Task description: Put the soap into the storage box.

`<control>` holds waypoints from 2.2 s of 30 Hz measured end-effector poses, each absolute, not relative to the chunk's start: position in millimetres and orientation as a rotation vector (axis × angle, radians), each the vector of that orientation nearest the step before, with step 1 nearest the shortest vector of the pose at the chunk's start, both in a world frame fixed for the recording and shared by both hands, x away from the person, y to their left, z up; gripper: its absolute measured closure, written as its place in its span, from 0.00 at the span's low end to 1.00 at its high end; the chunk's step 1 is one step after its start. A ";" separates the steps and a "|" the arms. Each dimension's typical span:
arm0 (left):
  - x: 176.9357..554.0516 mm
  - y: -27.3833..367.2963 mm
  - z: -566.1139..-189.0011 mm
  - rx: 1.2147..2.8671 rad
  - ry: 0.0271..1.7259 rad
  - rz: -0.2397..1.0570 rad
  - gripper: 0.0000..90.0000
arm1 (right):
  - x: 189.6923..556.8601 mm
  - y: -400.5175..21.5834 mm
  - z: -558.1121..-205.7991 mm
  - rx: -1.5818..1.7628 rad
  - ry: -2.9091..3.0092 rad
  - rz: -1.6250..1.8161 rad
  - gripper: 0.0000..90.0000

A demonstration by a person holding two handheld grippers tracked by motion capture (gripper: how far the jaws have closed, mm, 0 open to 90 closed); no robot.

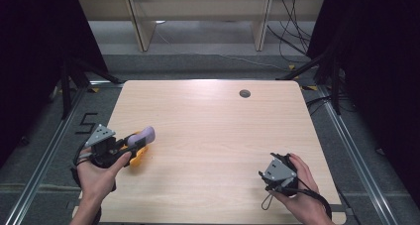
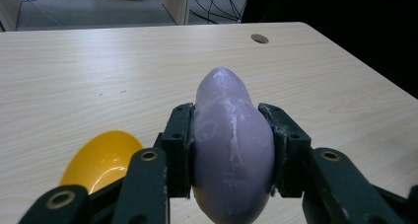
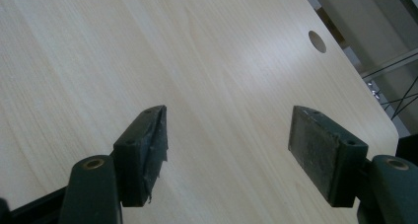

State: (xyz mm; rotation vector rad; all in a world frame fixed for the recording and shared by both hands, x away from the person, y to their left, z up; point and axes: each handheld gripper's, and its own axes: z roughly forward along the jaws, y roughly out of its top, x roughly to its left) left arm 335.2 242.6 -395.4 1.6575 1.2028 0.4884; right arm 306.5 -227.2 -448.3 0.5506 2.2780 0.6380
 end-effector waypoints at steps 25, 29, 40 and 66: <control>338.5 261.4 -407.2 1.628 1.290 0.534 0.65 | 306.3 -227.1 -448.2 0.558 2.267 0.640 0.35; 340.4 262.4 -408.0 1.622 1.306 0.559 0.65 | 306.2 -227.2 -448.2 0.558 2.267 0.639 0.35; 346.6 264.3 -422.1 1.655 1.387 0.628 0.65 | 306.3 -227.3 -448.3 0.558 2.267 0.639 0.35; 364.4 259.7 -446.8 1.718 1.435 0.706 0.65 | 306.1 -227.3 -448.6 0.556 2.272 0.636 0.35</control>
